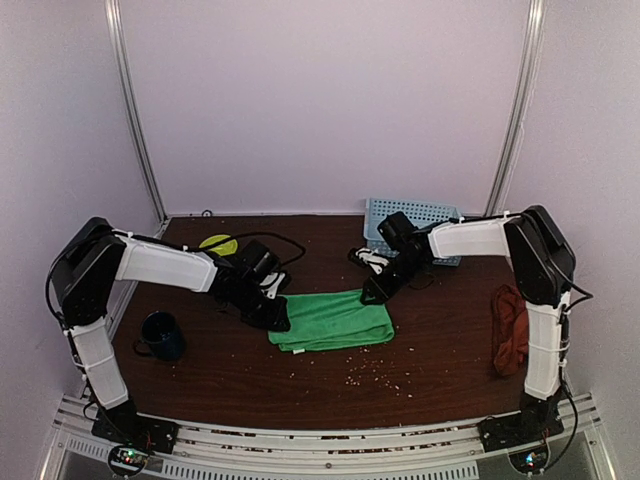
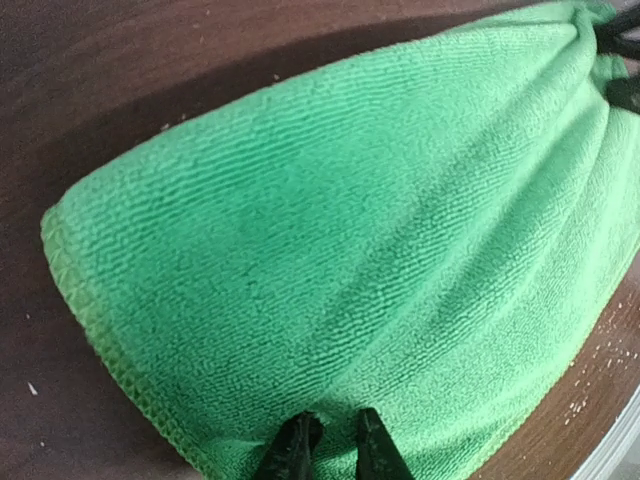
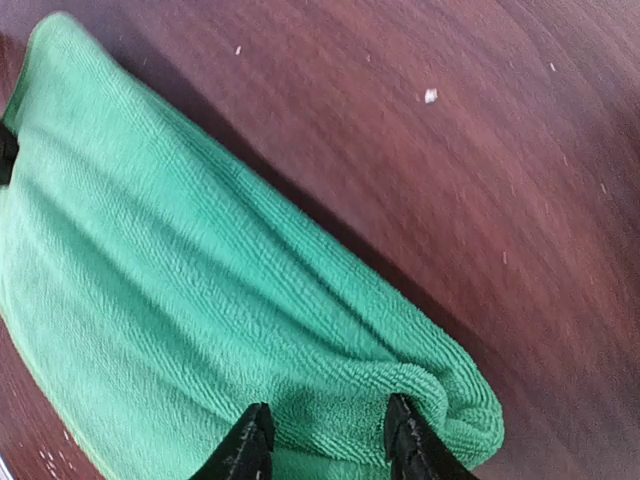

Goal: Roll the towels
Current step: Smooth out the towel at the center of the board, then rotate the towel at the center of the board, then roll the towel at the center of the board.

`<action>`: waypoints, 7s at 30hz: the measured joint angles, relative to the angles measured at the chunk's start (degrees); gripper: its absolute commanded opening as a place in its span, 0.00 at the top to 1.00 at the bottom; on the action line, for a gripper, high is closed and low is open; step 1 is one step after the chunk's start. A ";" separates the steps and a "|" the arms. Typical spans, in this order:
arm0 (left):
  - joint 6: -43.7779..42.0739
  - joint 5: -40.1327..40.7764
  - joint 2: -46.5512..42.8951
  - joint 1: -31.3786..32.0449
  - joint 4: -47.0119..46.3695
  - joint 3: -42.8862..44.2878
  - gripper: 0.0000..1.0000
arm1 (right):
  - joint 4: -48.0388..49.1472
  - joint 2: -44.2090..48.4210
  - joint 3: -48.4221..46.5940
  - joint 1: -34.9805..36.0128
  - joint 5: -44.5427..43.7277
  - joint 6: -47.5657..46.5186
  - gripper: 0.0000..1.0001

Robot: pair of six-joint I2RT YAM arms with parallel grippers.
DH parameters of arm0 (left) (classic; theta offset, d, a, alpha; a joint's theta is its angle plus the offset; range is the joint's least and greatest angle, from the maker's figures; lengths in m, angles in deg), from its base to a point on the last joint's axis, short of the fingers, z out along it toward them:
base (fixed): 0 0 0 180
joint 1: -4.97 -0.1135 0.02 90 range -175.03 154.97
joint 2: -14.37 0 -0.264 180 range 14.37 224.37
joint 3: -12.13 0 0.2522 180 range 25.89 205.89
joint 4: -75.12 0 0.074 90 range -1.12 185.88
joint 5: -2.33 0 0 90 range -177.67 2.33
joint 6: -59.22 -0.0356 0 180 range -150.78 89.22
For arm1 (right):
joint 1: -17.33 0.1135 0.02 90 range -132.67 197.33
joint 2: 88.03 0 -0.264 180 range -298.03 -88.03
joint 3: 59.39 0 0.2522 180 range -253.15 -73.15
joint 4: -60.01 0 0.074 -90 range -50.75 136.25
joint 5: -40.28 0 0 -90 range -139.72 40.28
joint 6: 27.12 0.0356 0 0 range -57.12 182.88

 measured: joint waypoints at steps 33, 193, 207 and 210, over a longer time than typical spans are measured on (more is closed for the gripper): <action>-6.10 -0.63 -4.44 0.68 -1.64 -2.12 0.75 | -0.70 21.44 22.58 9.99 -12.76 -16.94 0.65; -30.40 15.45 6.91 22.91 7.17 19.08 0.44 | 5.27 32.20 17.46 -14.40 18.38 -0.94 0.41; -31.47 8.50 6.67 23.26 5.49 16.15 0.48 | -0.76 31.54 17.59 -14.40 17.53 -8.07 0.41; -30.95 5.77 6.16 24.13 4.04 16.06 0.53 | -0.70 32.06 18.56 -14.40 17.46 -8.22 0.41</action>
